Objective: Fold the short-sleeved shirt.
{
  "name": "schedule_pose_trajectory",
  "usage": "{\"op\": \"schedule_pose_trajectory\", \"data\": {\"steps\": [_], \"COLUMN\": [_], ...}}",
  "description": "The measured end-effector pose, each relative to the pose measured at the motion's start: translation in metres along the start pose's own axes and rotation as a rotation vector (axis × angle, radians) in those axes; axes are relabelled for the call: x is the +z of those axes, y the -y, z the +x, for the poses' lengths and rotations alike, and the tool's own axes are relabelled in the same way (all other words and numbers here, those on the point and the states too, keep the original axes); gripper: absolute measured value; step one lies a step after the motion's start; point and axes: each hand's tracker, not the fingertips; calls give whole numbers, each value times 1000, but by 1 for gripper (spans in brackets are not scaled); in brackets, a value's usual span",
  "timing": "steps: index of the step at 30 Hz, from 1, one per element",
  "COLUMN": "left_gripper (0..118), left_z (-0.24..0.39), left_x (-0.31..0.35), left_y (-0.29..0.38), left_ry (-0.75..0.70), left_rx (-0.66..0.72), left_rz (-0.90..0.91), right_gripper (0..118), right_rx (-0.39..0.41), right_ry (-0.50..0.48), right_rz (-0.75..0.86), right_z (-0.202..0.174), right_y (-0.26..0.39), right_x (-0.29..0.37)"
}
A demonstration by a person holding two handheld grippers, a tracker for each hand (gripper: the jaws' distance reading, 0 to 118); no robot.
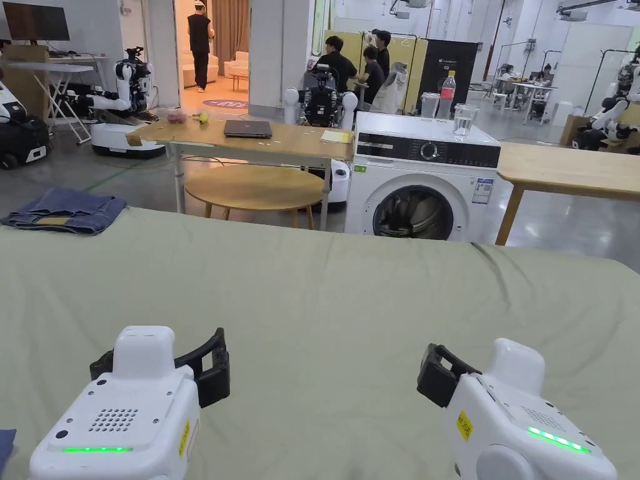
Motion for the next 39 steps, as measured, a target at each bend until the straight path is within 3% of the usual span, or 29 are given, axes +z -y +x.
{"op": "schedule_pose_trajectory", "data": {"steps": [10, 22, 30, 32, 39], "left_gripper": [82, 82, 82, 82, 82], "left_z": [-1, 3, 0, 0, -2], "left_x": [-6, -12, -13, -13, -15], "left_y": [-3, -9, -7, -6, -2], "left_ry": [10, 0, 20, 27, 21], "left_rx": [-20, -109, -95, -102, -107], "left_rz": [6, 23, 11, 5, -6], "right_gripper": [79, 79, 79, 78, 79], "right_rx": [124, 157, 172, 177, 159], "right_ry": [114, 123, 141, 96, 146], "right_rz": [59, 55, 37, 18, -2], "right_z": [-17, -7, 1, 6, 8], "right_y": [-1, -5, -1, 1, 1], "right_x": [-5, -12, -10, -11, -16]}}
